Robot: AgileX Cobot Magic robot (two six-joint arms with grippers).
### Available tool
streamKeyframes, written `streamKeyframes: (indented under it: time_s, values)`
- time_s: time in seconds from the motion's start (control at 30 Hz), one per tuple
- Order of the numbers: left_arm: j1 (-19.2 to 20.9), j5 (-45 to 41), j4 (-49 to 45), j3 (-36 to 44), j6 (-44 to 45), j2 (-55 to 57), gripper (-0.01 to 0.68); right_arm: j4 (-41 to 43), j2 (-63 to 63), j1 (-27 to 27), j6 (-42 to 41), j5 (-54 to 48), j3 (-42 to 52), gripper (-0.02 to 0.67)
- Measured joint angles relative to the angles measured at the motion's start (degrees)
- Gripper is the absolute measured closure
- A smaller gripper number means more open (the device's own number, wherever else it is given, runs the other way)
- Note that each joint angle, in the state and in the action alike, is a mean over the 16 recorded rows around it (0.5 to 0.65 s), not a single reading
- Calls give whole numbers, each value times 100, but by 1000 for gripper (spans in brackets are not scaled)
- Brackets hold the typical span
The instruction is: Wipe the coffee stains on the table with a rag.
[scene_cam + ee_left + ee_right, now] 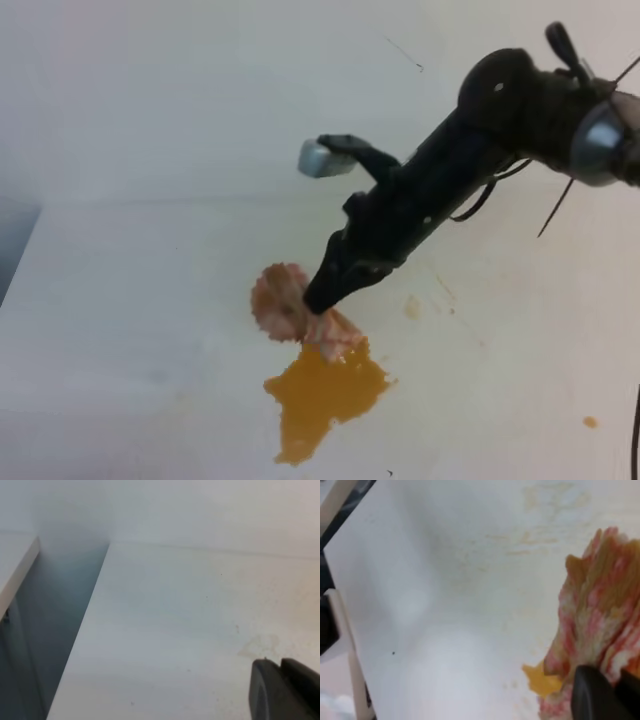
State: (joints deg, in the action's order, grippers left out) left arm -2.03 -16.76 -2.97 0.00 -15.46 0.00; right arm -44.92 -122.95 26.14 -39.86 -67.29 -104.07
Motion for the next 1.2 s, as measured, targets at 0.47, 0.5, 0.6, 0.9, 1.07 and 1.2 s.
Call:
streamKeyframes:
  time_s: [0.47,0.5,0.6,0.9,1.07,1.2]
  values:
    - [0,0,0,0,0,0,677,305,16,1311,48,841,1203,634]
    - [0,0,0,0,0,0,677,348,15,1340,58,983,1302,634]
    - [0,0,0,0,0,0,677,479,3,1363,95,1413,1552,634]
    - [0,0,0,0,0,0,677,762,-112,989,246,2217,1832,635]
    - [1,10,1,22,0,-21,676,802,-196,594,320,2330,1838,635]
    - [1,16,2,33,0,-32,676,801,-239,290,332,2327,1839,636]
